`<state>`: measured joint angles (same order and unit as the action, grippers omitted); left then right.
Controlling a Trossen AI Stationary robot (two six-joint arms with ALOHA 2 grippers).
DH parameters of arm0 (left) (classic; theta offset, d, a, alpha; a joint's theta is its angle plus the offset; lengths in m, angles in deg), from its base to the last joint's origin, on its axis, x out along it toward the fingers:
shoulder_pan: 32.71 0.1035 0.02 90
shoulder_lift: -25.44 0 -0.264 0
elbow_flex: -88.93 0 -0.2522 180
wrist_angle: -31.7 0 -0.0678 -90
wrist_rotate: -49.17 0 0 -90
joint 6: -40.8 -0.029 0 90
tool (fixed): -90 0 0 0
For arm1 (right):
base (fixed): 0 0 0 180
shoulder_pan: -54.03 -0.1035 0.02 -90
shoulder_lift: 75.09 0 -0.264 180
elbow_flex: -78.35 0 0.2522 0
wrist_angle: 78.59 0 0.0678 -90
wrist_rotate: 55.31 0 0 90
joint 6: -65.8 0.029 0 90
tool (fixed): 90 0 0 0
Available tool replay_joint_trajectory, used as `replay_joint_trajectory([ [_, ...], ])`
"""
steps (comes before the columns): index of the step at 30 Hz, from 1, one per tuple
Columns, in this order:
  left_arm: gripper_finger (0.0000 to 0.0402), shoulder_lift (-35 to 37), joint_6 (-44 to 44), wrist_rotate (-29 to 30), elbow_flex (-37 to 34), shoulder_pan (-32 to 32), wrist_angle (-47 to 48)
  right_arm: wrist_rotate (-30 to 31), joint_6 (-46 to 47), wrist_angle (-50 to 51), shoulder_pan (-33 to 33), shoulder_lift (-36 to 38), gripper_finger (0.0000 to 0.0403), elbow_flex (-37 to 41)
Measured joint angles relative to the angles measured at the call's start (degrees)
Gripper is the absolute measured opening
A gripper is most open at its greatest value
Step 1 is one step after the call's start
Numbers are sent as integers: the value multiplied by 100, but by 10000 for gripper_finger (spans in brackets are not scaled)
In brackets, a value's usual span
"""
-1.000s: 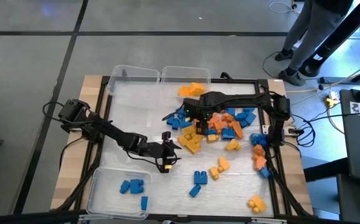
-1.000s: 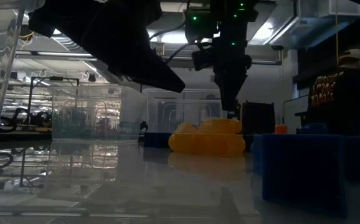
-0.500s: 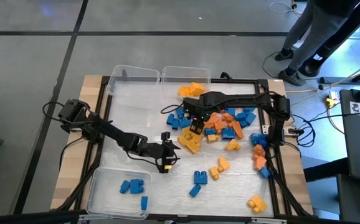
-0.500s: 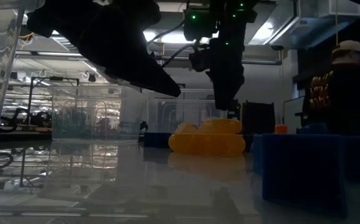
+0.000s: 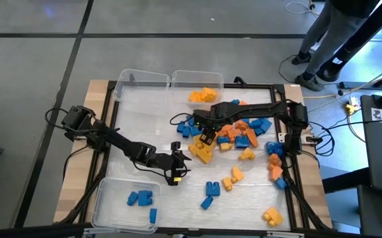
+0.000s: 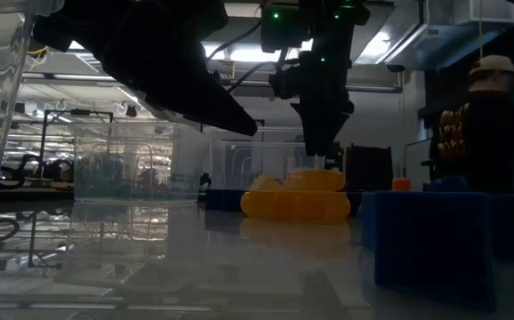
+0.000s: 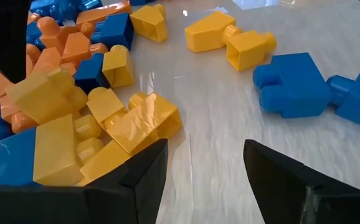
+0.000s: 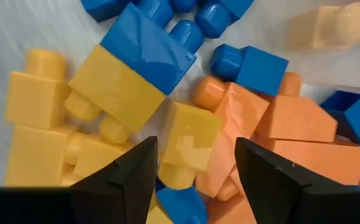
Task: Sort blocks
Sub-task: Put the yellow game piece into the top right transparent bin
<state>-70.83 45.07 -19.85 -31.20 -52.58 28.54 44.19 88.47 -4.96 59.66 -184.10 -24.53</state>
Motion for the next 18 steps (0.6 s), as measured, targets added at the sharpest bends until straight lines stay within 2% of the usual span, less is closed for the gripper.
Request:
replay_joint_trajectory([
  [8,200,0,1,0,0,-1,-2,55,3,-6,0,-2,216,-2],
  [14,200,0,2,0,0,0,-2,-48,-39,-61,-37,-279,216,-6],
  [18,200,0,2,0,0,0,31,100,-58,-130,-37,-354,216,-2],
])
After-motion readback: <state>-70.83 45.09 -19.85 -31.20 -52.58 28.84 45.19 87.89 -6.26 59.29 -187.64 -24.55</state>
